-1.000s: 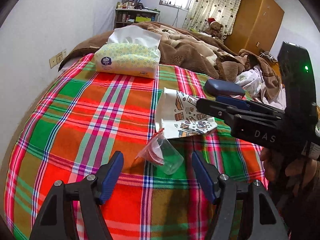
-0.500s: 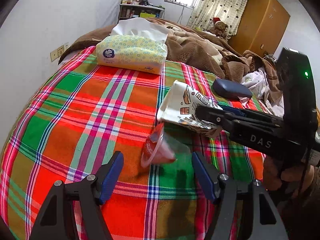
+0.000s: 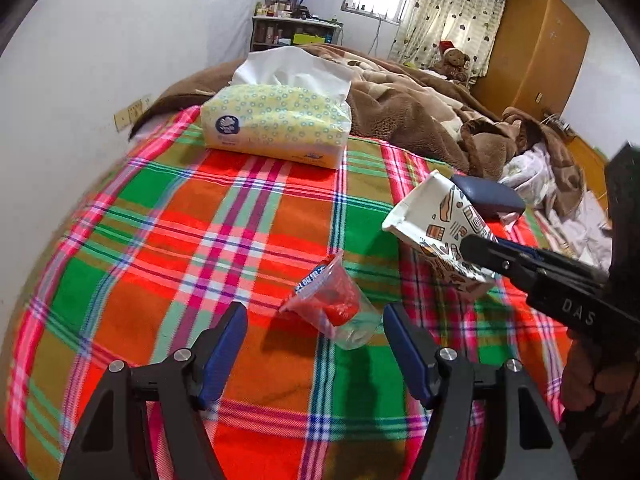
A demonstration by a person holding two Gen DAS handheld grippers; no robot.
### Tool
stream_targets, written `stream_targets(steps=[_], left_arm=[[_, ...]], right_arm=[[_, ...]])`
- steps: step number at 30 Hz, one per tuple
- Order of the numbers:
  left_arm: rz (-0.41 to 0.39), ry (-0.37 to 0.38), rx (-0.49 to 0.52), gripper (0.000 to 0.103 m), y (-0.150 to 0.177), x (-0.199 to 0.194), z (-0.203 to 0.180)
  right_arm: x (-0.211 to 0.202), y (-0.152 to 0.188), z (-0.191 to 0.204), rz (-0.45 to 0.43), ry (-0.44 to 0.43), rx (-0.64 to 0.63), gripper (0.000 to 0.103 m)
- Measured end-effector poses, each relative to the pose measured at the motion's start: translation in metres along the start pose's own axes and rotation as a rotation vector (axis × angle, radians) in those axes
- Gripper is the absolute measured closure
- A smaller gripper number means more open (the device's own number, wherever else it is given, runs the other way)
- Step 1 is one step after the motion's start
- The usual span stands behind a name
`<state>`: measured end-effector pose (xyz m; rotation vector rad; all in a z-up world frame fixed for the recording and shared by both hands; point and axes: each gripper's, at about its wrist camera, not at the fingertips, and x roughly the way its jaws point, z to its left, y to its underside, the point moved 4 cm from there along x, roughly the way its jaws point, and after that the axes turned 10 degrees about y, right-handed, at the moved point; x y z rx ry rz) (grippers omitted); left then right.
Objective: Collect trash
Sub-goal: 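Grasp the white printed paper wrapper with the right tool while the left tool grasps the clear cup, then carry the wrapper and clear cup over the white bin and open both tools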
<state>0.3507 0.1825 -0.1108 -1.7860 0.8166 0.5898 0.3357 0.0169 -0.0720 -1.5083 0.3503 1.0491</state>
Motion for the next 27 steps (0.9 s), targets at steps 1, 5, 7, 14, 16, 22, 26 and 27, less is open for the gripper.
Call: stream_targets(steps=[1,5,7,14,16,22,26,27], left_arm=[[0.006,-0.007,-0.004,0.033,-0.001,0.003,0.001],[-0.011,-0.006,-0.025,0.033,-0.008,0.007,0.004],[-0.008,-0.01,-0.021,0.033,-0.008,0.008,0.004],[0.0,-0.019,-0.007,0.05,-0.006,0.01,0.0],[-0.003,-0.013,-0.007,0.05,-0.006,0.009,-0.001],[-0.024,-0.027,0.035,0.05,-0.005,-0.002,-0.01],[-0.036,-0.015,0.066,0.05,0.0,-0.015,-0.022],[-0.039,-0.013,0.073,0.05,0.002,-0.02,-0.025]], right_arm=[[0.0,0.0,-0.001,-0.002,0.0,0.002,0.075],[0.002,0.001,-0.003,0.001,0.001,0.015,0.075],[0.002,0.004,-0.004,0.006,-0.003,0.024,0.075],[0.002,0.005,-0.006,0.005,-0.007,0.036,0.075],[0.002,0.005,-0.006,0.004,-0.009,0.041,0.075],[-0.006,0.008,-0.008,-0.005,-0.008,0.061,0.075],[-0.019,0.011,-0.009,-0.023,-0.002,0.073,0.075],[-0.023,0.012,-0.009,-0.028,-0.003,0.079,0.075]])
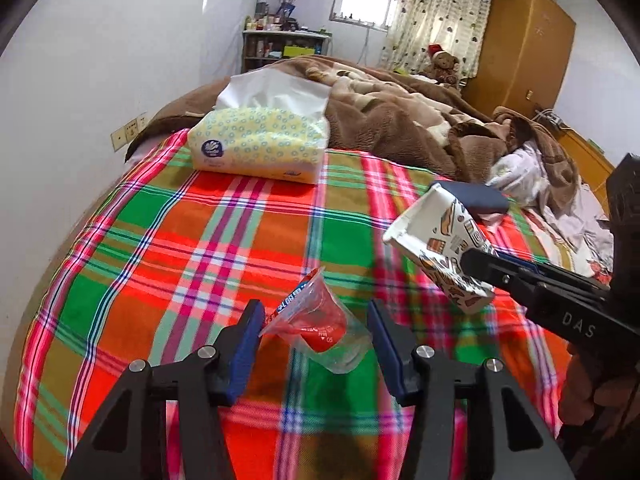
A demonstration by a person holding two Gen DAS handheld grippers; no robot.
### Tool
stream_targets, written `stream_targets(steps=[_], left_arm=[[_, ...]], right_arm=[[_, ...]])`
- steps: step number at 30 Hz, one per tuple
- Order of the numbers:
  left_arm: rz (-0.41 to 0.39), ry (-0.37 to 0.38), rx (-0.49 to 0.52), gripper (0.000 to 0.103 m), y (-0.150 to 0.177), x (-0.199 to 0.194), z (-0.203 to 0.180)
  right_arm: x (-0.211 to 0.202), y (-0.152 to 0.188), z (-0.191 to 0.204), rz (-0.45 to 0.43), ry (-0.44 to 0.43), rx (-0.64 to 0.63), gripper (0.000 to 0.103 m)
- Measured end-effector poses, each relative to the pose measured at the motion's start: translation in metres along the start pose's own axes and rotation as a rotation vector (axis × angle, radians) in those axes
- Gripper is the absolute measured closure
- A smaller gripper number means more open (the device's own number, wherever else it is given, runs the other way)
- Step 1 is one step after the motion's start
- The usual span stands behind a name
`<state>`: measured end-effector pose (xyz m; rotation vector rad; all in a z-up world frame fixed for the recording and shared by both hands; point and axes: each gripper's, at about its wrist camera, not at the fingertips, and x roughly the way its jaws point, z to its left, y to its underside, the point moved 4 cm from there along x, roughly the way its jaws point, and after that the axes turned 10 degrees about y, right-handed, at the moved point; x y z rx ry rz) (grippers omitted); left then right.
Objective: Collect trash
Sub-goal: 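Carry the wrapper and clear cup over the white bin and open both tools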
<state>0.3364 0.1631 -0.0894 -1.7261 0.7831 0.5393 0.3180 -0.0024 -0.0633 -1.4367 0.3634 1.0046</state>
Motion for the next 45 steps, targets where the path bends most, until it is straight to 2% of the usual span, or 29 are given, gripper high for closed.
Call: stream_targets(steps=[17,27,33,45], left_arm=[[-0.086,0.092,0.123,0.05,0.028,-0.095,-0.074],[-0.093,0.176,0.217,0.05,0.052,-0.128,-0.125],[-0.079,0.258,0.295,0.05,0.067,-0.138,-0.167],[-0.053,0.464,0.458,0.05,0.088,-0.145,-0.267]], right_arm=[[-0.096,0.038,-0.011,-0.108,0.039,0.07,0.075],[-0.151,0.072,-0.036,-0.172,0.096,0.157,0.075],[-0.193,0.097,-0.059,-0.226,0.166,0.246,0.075],[-0.259,0.141,-0.107,-0.295,0.405,0.406,0.075]])
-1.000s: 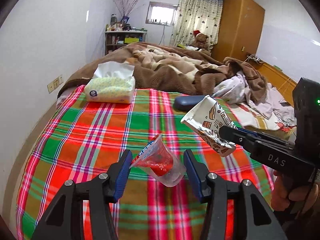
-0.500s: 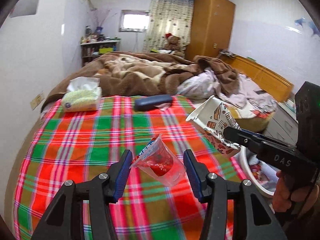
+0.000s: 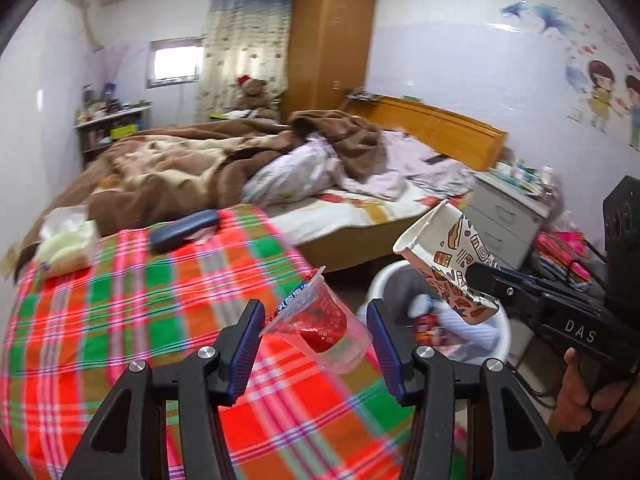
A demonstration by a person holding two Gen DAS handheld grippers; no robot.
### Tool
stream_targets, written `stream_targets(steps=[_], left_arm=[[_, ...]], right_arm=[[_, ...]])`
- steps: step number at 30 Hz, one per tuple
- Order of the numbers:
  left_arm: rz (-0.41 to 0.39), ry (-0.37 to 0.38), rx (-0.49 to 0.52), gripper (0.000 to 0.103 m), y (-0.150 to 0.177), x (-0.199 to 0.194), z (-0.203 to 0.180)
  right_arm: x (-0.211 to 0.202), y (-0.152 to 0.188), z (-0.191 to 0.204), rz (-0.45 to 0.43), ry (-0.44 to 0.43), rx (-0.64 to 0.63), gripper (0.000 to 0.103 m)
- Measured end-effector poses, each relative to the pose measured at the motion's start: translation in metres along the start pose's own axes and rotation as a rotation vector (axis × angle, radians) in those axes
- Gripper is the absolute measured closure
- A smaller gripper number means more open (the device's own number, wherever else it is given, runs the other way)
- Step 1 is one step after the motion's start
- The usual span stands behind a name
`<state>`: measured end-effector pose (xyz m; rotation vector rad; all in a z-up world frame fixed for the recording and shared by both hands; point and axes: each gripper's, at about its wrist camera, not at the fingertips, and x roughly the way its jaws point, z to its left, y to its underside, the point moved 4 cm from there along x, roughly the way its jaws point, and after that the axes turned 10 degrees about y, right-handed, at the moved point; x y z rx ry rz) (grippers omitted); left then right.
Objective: Collect trash
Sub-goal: 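Carry the wrapper and clear cup over the white bin and open both tools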
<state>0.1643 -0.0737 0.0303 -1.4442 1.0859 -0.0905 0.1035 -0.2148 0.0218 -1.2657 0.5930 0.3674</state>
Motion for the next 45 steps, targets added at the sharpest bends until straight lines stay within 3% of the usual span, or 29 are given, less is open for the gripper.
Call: stream_targets(steps=[6,13,21,39,42,45], left_arm=[[0.022,0.079,0.037,0.05,-0.003,0.02,-0.04],[0.049,0.112,0.077,0.05,-0.008,0.046,-0.076],[0.144,0.142,0.088,0.05,0.006,0.097,-0.101],[0.254,0.117,0.094,0.049,0.03,0.164,-0.114],[0.257,0.112,0.082,0.038,0.031,0.168,-0.112],[0.261,0.114,0.076,0.035,0.032,0.168,-0.111]], right_arm=[[-0.016,-0.003,-0.032,-0.029,0.103,0.049,0.075],[-0.022,0.003,-0.066,-0.037,0.215,0.09,0.075],[-0.008,0.019,-0.103,0.027,0.346,0.098,0.075],[0.031,0.037,-0.138,0.145,0.404,0.074,0.073],[0.033,0.039,-0.139,0.162,0.379,0.077,0.072],[0.031,0.04,-0.139,0.156,0.382,0.061,0.056]])
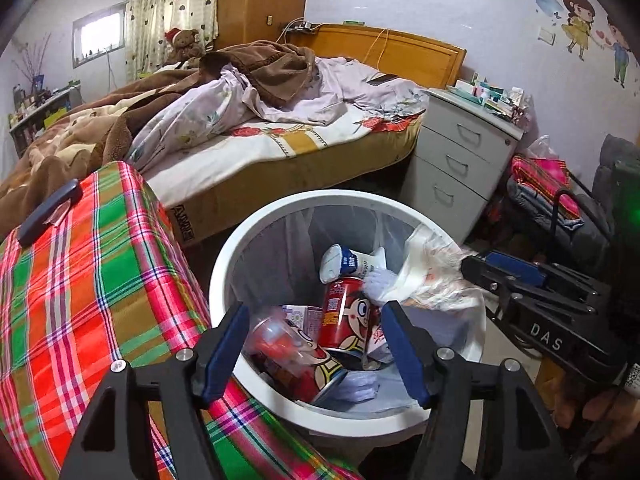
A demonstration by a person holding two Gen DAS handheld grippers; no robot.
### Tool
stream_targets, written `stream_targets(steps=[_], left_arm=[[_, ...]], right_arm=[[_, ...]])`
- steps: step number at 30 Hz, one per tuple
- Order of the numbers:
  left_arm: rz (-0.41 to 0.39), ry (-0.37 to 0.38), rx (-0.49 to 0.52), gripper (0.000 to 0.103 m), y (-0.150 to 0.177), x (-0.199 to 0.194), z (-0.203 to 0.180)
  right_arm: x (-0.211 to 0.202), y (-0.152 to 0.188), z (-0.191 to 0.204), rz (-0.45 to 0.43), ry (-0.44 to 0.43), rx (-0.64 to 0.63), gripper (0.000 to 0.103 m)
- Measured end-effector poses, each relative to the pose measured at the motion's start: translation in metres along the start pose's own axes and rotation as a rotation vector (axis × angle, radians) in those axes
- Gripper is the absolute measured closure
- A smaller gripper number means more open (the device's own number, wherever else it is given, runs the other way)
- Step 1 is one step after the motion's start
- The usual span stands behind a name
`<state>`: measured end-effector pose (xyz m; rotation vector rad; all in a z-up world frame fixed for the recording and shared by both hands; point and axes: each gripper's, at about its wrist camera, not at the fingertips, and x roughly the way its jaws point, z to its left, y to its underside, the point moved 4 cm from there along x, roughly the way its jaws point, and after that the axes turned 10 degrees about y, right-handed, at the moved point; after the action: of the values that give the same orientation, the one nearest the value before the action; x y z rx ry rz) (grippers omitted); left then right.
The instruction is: Collect trash
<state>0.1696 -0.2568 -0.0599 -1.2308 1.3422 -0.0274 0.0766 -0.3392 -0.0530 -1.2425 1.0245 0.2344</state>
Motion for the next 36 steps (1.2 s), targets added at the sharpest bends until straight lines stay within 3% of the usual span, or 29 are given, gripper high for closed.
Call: stream_targets(steps=[1,2,18,26,36], left_arm=[[0.0,0.006,-0.005,0.035,0.001,0.0,0.0],[-0.002,0.0,-0.009,0.035,0.001,-0.001,0.0],[-0.096,-0.077,-0.006,0.034,0.016,-0.061,-0.009],[-0.178,-0.148,0.008,0.034,0.046,-0.115,-0.023],[-0.271,-0.234,-0.018,0.034,0.099,-0.167,-0.033]], right_arm=[[-0.001,0.0,0.0,-0.001,-0.006,-0.001,0.047],[-0.003,0.0,0.0,-0.006,-0.013,0.002,0.046],[-0.048,0.007,0.007,-0.091,-0.045,0.016,0.046],[-0.094,0.029,0.022,-0.186,-0.078,0.01,0.046],[-0.131,0.062,0.041,-0.278,-0.045,-0.029,0.042]])
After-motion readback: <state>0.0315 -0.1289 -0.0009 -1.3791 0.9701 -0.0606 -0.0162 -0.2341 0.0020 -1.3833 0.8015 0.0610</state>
